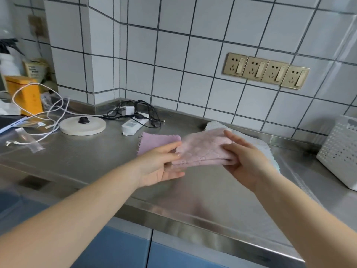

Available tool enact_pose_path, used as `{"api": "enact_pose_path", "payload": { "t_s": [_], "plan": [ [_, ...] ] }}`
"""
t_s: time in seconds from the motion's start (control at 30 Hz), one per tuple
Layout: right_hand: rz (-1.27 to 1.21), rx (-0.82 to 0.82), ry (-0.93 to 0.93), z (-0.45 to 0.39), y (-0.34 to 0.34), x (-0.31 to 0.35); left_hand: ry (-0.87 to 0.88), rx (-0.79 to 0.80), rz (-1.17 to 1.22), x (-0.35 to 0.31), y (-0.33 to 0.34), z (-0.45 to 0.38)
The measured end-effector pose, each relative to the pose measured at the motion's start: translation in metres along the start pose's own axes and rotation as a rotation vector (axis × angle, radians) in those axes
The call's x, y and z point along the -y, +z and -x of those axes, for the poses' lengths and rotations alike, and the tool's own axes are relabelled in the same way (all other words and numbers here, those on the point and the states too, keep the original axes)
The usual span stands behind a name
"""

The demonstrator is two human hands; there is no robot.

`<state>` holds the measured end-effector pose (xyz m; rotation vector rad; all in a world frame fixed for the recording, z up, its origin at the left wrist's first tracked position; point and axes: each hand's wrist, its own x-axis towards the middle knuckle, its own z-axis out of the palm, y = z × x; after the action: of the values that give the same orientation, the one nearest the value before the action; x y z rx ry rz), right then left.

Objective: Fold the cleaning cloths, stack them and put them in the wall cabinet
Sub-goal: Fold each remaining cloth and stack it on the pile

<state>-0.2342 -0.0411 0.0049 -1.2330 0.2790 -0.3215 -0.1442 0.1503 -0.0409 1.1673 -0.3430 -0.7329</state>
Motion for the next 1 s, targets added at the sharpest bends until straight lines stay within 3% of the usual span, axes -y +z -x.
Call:
{"api": "enact_pose_path", "payload": {
  "t_s": [0.1,0.2,0.37,0.5,0.63,0.77,1.0],
  "plan": [
    [0.045,0.078,-0.039,-0.025,0.025,0.01,0.112,-0.06,-0.039,-0.034,-0.018,-0.002],
    [0.191,0.055,-0.054,-0.06,0.048,0.001,0.2,-0.186,-0.147,-0.058,-0.038,-0.01],
    [0.604,0.007,-0.029,-0.096,0.07,-0.036,0.151,-0.369,-0.393,-0.055,-0.072,-0.028],
    [0.875,0.037,-0.077,-0.103,0.071,-0.056,0.129,-0.395,-0.701,-0.041,-0.092,-0.035],
    [0.935,0.075,-0.113,-0.111,0.071,-0.057,0.175,-0.403,-0.76,-0.038,-0.099,-0.038],
    [0.933,0.119,-0.137,-0.115,0.07,-0.061,0.219,-0.441,-0.656,-0.035,-0.101,-0.033],
    [0.857,0.124,-0.156,-0.112,0.065,-0.074,0.149,-0.408,-0.612,-0.03,-0.104,-0.021]
  ]
}}
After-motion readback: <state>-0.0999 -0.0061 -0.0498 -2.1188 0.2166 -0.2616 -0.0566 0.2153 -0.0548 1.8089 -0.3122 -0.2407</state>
